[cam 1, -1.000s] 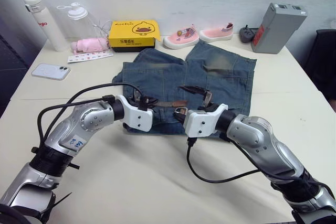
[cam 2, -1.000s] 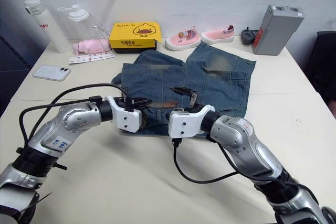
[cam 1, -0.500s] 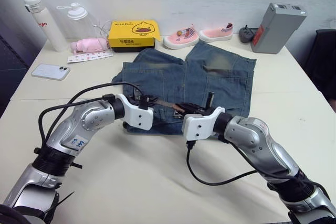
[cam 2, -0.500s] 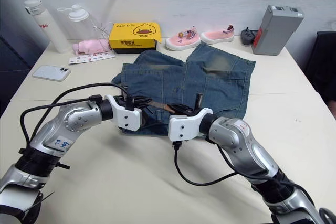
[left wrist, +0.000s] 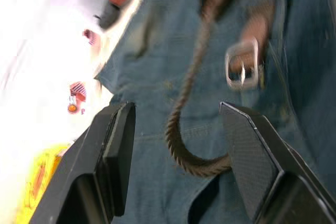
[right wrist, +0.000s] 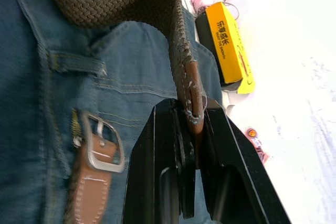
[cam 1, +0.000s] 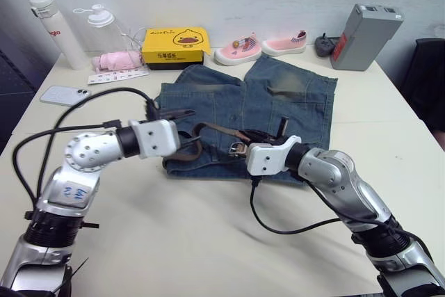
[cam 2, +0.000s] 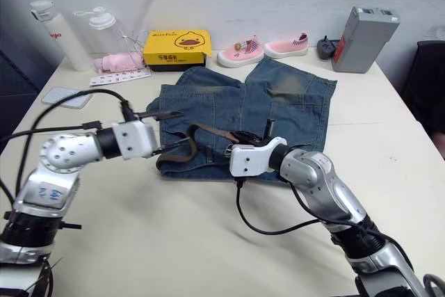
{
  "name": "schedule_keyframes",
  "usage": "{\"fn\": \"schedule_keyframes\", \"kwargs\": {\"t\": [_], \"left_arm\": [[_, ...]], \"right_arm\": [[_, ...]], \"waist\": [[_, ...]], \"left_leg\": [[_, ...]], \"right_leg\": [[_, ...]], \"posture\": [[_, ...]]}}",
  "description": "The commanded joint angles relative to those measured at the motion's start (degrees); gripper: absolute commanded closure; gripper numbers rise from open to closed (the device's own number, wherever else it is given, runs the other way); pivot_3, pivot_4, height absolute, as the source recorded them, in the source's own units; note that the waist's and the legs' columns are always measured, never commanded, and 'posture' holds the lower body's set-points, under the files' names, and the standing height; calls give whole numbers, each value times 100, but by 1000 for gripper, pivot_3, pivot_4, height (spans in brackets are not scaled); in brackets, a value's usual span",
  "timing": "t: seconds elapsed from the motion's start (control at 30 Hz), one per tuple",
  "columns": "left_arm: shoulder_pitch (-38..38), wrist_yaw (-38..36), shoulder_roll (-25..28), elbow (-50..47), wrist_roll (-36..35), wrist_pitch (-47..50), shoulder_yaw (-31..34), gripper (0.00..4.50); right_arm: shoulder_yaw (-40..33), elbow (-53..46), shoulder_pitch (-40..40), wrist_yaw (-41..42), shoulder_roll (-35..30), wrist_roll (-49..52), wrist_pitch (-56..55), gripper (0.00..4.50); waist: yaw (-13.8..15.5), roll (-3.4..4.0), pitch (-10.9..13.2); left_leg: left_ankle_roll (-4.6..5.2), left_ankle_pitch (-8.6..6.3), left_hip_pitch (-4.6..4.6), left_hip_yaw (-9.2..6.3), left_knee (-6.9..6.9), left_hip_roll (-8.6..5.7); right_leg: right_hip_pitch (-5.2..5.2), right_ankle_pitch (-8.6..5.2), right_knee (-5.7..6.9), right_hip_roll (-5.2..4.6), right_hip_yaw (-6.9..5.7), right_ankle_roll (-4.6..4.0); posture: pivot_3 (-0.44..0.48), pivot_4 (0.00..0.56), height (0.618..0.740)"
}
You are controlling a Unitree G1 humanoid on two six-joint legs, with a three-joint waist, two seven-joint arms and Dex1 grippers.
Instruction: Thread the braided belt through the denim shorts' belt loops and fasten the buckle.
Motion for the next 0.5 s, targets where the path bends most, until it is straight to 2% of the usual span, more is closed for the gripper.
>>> {"fn": "schedule_keyframes", "kwargs": {"t": [0.03, 0.07, 0.1, 0.13, 0.2, 0.3, 0.33, 0.37, 0.43, 0.5], "left_arm": [[401, -78, 110, -881, -3469, 3185, 993, 1638], [509, 6, 139, -974, -4239, 3836, 1163, 1638], [674, 407, 88, -961, -5215, 4554, 1340, 1638], [759, 754, 45, -946, -5865, 5060, 1488, 1638], [1041, 1886, -124, -812, -7217, 5848, 1523, 1638], [1542, 3883, -332, -743, -9667, 5725, 1147, 1638], [1606, 4650, -628, -647, -10328, 5453, 1087, 1638], [1618, 5243, -943, -567, -10674, 5268, 1098, 1638], [1528, 6355, -1897, -472, -10853, 4925, 1289, 1638], [1387, 6975, -2528, -539, -10853, 4800, 1442, 1638]], "right_arm": [[-131, 264, -148, -192, -92, -7, -722, 4500], [-141, 318, -157, -219, -87, -12, -802, 4500], [-151, 377, -173, -277, -81, -28, -959, 4500], [-160, 426, -184, -317, -75, -40, -1082, 4500], [-154, 494, -208, -428, -101, -92, -1457, 4500], [-186, 517, -219, -635, -152, -280, -1899, 4500], [-194, 527, -220, -705, -171, -348, -2037, 4500], [-198, 543, -219, -755, -182, -397, -2140, 4500], [-195, 584, -226, -871, -216, -553, -2350, 4500], [-181, 623, -232, -916, -235, -661, -2480, 4500]], "waist": [[10, 1, 0], [-25, -1, 1], [-66, -1, 1], [-84, 0, 2], [-111, 0, 2], [-117, -2, 3], [-109, -3, 4], [-92, 0, 3], [-76, -1, 3], [-64, -9, 2]], "left_leg": [[0, 0, 1, 0, 0, 0], [0, 0, 0, -1, 1, -1], [3, 1, 2, -9, 0, 1], [6, 3, 8, -55, 2, 4], [2, 6, 8, -75, 0, 4], [2, 7, 11, -91, 1, 4], [2, 7, 11, -95, 2, 5], [2, 7, 9, -106, 3, 4], [3, 8, 9, -135, 20, -3], [7, 8, 12, -145, 33, -11]], "right_leg": [[1, 0, 0, 0, 0, 0], [2, 0, -1, 0, 0, 0], [4, 0, 0, -3, 8, 0], [12, 0, 2, -5, 10, 0], [17, 0, 3, -5, 11, 0], [28, 0, 1, -9, 17, 0], [32, 0, 1, -12, 20, 0], [36, 0, -2, -12, 21, 0], [61, 0, -5, -13, 28, 0], [87, 0, -19, -10, 24, 0]], "posture": [[0, 150, 683], [0, 150, 683], [0, 150, 683], [0, 150, 683], [0, 150, 683], [0, 150, 683], [0, 150, 683], [0, 150, 683], [0, 150, 683], [0, 150, 683]]}}
